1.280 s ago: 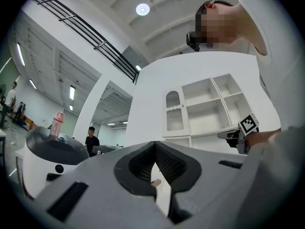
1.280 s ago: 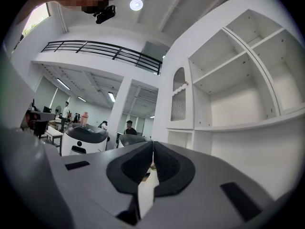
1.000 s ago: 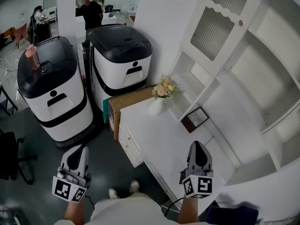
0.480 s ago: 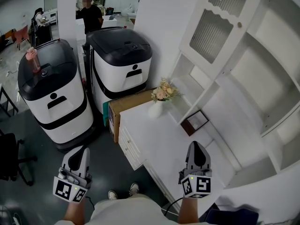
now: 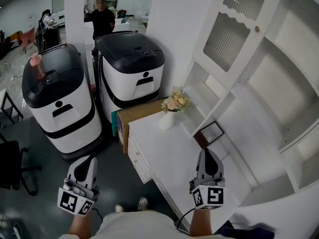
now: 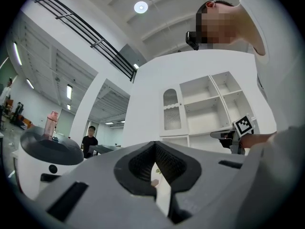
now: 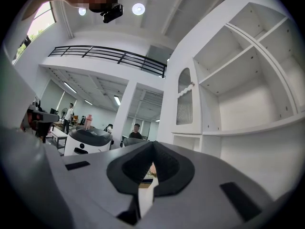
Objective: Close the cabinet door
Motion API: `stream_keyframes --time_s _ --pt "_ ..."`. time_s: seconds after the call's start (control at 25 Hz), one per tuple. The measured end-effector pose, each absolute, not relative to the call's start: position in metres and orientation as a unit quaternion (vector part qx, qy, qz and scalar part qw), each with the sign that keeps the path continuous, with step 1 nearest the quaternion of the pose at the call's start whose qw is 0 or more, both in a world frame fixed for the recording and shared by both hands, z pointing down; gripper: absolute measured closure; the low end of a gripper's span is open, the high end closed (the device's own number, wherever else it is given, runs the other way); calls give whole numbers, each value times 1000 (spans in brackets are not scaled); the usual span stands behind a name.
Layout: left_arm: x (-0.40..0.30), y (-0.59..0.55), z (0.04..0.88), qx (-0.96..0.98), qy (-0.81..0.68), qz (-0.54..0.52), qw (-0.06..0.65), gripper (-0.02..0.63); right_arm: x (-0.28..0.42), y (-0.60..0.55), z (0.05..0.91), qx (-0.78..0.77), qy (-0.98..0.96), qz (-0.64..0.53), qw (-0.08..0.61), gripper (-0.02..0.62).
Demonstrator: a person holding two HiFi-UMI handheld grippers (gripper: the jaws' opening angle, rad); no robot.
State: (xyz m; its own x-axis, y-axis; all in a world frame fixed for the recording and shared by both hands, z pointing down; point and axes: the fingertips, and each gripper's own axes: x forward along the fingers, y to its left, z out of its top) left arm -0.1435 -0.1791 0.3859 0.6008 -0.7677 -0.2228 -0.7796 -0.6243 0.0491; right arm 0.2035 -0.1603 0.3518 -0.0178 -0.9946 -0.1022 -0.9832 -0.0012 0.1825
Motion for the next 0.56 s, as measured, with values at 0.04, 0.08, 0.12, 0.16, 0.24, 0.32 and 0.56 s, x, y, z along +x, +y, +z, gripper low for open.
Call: stream_keyframes --time_s 0.04,0.08,0.12,0.16,0.24,0.32,0.56 --pt "-142 -180 387 -894 434 111 26 601 204 -162 353 699 -707 -102 29 595" --pt "-140 -181 387 -894 433 111 25 601 206 -163 353 700 -706 -101 31 595" --pt "-137 -182 387 -895 432 111 25 601 209 -164 354 701 -705 -101 33 595" --pt "-133 -183 386 -896 430 110 26 601 213 -165 355 703 -703 -99 33 595" --pt "-127 -184 386 -897 427 109 26 601 221 -165 355 707 -700 -96 33 595" --pt "-125 -185 385 -897 427 108 25 601 225 -164 355 709 -698 -96 32 595" --pt "-115 -189 384 -898 426 108 25 601 232 -165 354 709 -698 -98 33 595"
